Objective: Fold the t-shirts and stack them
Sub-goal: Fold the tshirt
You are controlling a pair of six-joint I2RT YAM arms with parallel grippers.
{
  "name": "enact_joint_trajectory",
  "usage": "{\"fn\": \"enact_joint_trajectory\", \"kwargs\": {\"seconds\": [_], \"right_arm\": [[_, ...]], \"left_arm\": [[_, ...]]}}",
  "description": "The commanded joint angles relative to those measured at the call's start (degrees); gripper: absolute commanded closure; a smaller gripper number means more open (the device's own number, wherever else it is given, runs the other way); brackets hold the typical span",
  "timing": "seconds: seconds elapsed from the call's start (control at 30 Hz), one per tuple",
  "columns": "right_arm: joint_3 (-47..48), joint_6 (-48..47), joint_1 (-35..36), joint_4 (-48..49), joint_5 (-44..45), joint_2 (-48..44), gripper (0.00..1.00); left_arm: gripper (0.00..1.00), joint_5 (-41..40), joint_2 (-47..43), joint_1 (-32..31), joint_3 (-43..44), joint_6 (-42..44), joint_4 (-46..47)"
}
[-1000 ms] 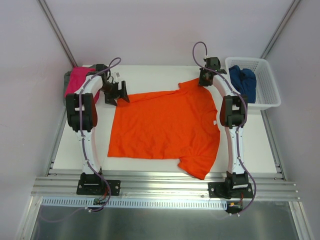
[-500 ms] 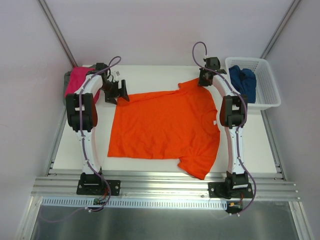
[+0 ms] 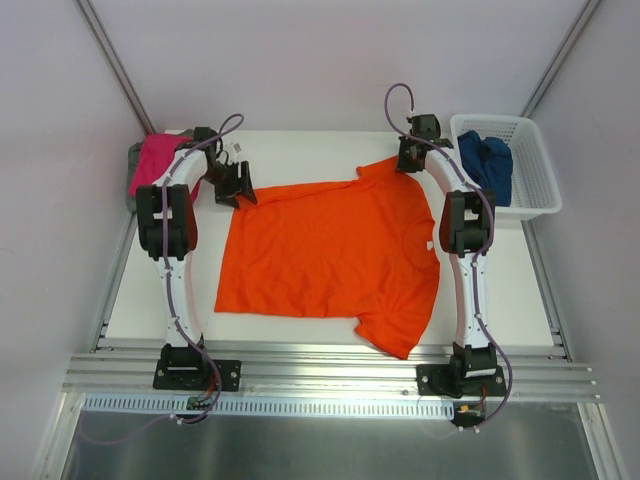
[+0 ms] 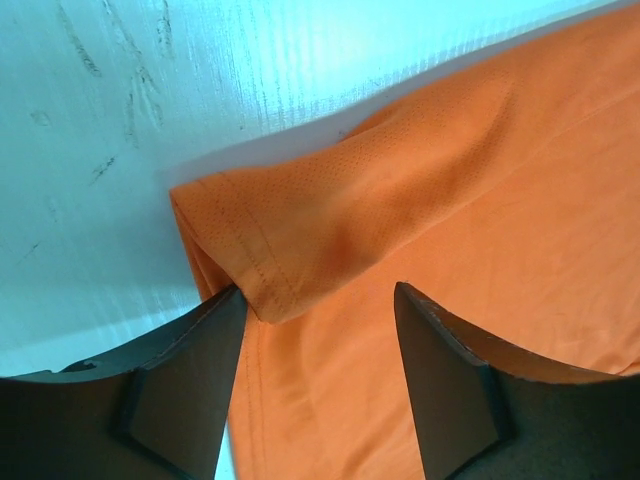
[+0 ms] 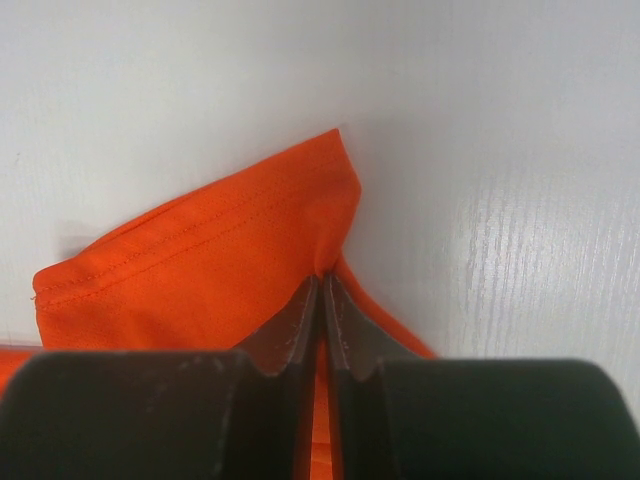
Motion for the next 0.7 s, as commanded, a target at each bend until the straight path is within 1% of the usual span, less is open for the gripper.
{"fn": "enact_joint_trajectory", "kwargs": {"seconds": [0.0,0.1,0.17,0.2,0.23,0.27,0.33,0.53,0.57,0.6,0.67], "right_arm": [[-0.40,-0.58,0.08,-0.61,-0.11,-3.85,0.92],[-0.22,-0.40,0.08,-0.61,-0.37,-3.67,0.92],[-0.04,-0.31,0.08,-0.61,-0.45,-3.58,0.92],[-0.04,-0.31,0.08,-0.61,-0.46,-3.58,0.91],[0.04,-0.23,0.08,-0.52,-0.54,-3.58,0.92],[0.04,-0.23,0.08,-0.52,-0.54,-3.49,0.92],[0.13,-0.23,0.08,-0.52,-0.54,-3.49,0.92],[-0.04,-0.40,0.08,-0.61,-0.54,-3.76,0.92],[-0.04,-0.49,-0.01,-0.69,-0.46,-3.93,0.93],[-0.22,-0.49,-0.19,-0.70,-0.46,-4.63,0.97],[-0.31,-0.93,-0.62,-0.70,-0.81,-5.60,0.99]], "left_arm": [[0.39,1.74,0.29,-0.86,1.24,1.07,-0.65],[0.39,1.74,-0.41,-0.86,0.72,1.16,-0.65],[0.54,1.56,-0.76,-0.86,0.28,1.16,-0.65],[0.59,1.65,-0.94,-0.86,0.19,1.16,-0.65],[0.74,1.74,-1.20,-0.95,0.01,1.25,-0.65],[0.81,1.30,-1.38,-1.04,-0.16,1.07,-0.65],[1.00,0.60,-1.99,-1.12,-0.51,1.07,-0.65],[1.00,-2.22,-5.68,-1.13,-3.32,0.98,-0.74],[1.00,-2.65,-6.21,-1.12,-3.76,0.98,-0.73],[1.00,-2.92,-7.26,-1.12,-4.55,0.98,-0.73],[1.00,-3.19,-8.32,-1.12,-5.26,1.33,-0.74]]}}
